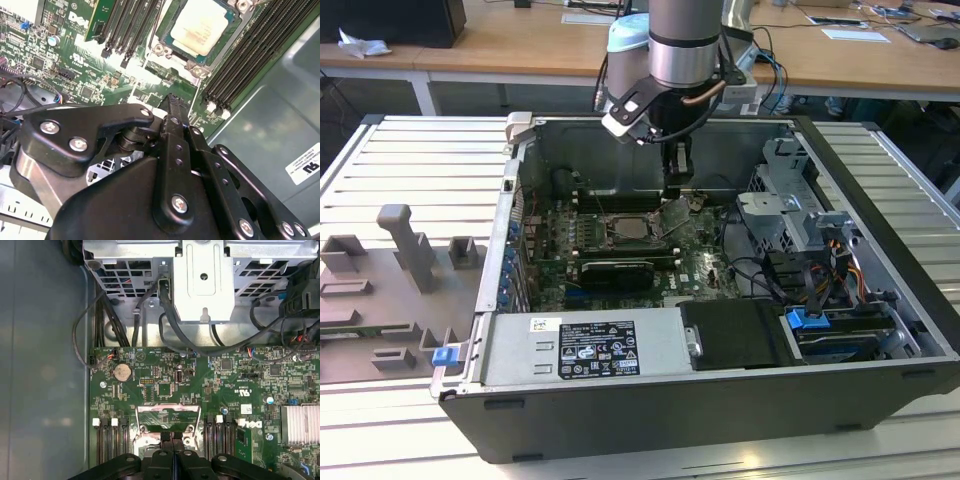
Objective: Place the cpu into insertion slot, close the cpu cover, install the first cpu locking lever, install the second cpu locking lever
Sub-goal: 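Close the cpu cover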
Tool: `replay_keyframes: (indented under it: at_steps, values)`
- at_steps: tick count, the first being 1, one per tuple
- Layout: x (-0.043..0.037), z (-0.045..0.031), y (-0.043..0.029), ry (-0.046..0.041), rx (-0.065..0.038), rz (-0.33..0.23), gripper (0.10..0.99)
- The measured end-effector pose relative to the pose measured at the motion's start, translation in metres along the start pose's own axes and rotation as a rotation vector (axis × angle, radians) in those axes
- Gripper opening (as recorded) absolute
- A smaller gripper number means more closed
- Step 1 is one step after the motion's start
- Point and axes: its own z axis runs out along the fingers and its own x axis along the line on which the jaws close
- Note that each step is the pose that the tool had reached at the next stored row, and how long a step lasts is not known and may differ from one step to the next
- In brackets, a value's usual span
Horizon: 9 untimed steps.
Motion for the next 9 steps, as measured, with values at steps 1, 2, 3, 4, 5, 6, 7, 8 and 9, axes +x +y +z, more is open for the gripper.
replay_keyframes:
  at_steps: [1,2,3,4,5,6,7,8,9]
  values:
    - [0.0,0.0,0.0,0.0,0.0,0.0,0.106]
    - [0.0,0.0,0.0001,0.0,0.0,0.0,0.106]
    - [0.0,0.0,0.0002,0.0,0.0,0.0,0.106]
    - [0.0,0.0001,0.0011,0.0,0.0,0.0,0.106]
    - [0.0001,0.0004,0.0049,0.0,0.0,0.0,0.106]
    - [0.0003,0.0021,0.0174,-0.0002,0.003,0.0,0.106]
    - [0.0005,0.006,0.0305,-0.0019,0.013,-0.002,0.106]
    - [0.0007,0.0097,0.0386,-0.0036,0.02,-0.005,0.106]
    - [0.0008,0.0109,0.0412,-0.0036,0.022,-0.006,0.106]
